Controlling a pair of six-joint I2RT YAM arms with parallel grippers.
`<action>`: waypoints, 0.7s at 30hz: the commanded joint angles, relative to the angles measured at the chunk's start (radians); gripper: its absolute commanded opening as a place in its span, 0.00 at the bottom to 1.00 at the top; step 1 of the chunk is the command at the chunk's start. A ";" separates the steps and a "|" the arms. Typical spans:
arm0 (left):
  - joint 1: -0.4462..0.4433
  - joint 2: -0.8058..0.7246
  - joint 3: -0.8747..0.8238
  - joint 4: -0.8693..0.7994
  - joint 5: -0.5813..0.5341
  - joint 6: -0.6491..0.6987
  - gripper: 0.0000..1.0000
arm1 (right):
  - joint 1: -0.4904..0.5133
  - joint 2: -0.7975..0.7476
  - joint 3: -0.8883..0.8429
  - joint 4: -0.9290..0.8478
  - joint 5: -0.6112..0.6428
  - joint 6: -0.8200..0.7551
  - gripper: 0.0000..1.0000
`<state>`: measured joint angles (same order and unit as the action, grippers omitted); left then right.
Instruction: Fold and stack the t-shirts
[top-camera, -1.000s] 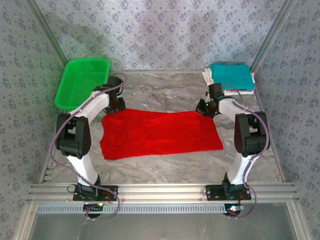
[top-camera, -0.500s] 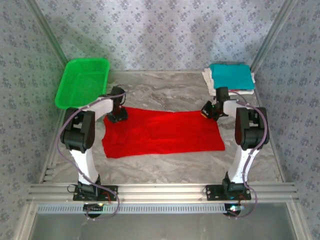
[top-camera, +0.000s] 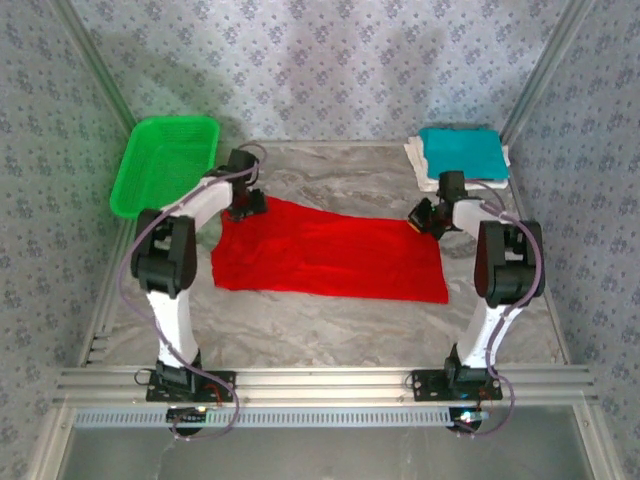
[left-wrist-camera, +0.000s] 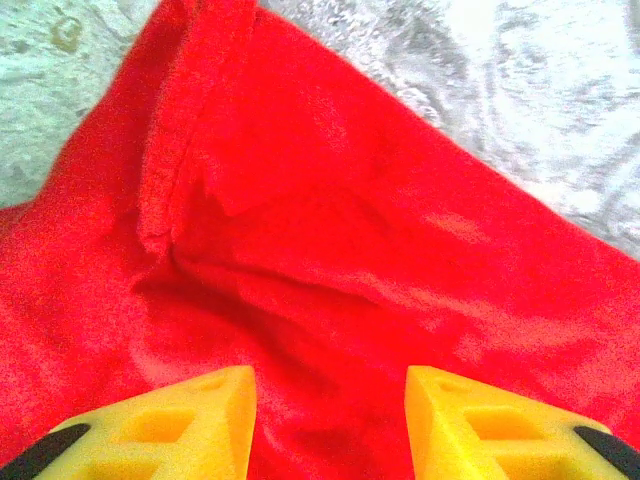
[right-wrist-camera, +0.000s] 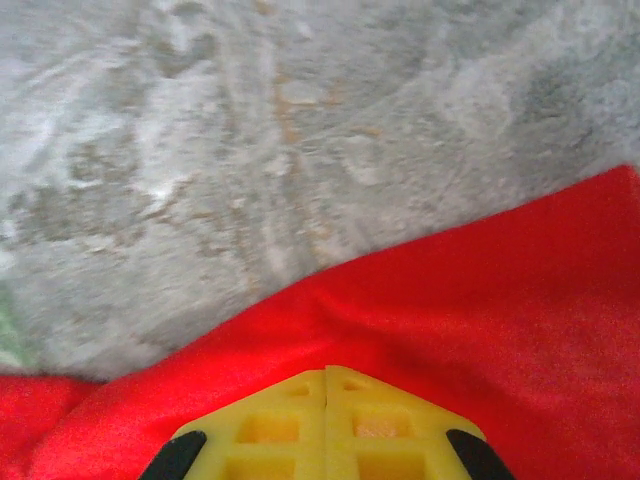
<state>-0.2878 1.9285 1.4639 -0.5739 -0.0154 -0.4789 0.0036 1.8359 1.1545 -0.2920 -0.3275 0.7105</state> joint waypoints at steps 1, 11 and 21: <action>-0.051 -0.249 -0.111 -0.009 -0.015 -0.053 0.48 | 0.027 -0.093 0.010 -0.040 0.007 -0.027 0.00; -0.234 -0.419 -0.378 -0.100 -0.055 -0.203 0.45 | 0.062 -0.140 -0.044 -0.027 0.015 -0.072 0.03; -0.233 -0.303 -0.342 -0.149 -0.244 -0.099 0.52 | 0.065 -0.116 -0.044 -0.014 -0.004 -0.073 0.05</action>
<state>-0.5190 1.6039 1.0718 -0.6949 -0.1608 -0.6228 0.0643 1.7100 1.1149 -0.3027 -0.3286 0.6575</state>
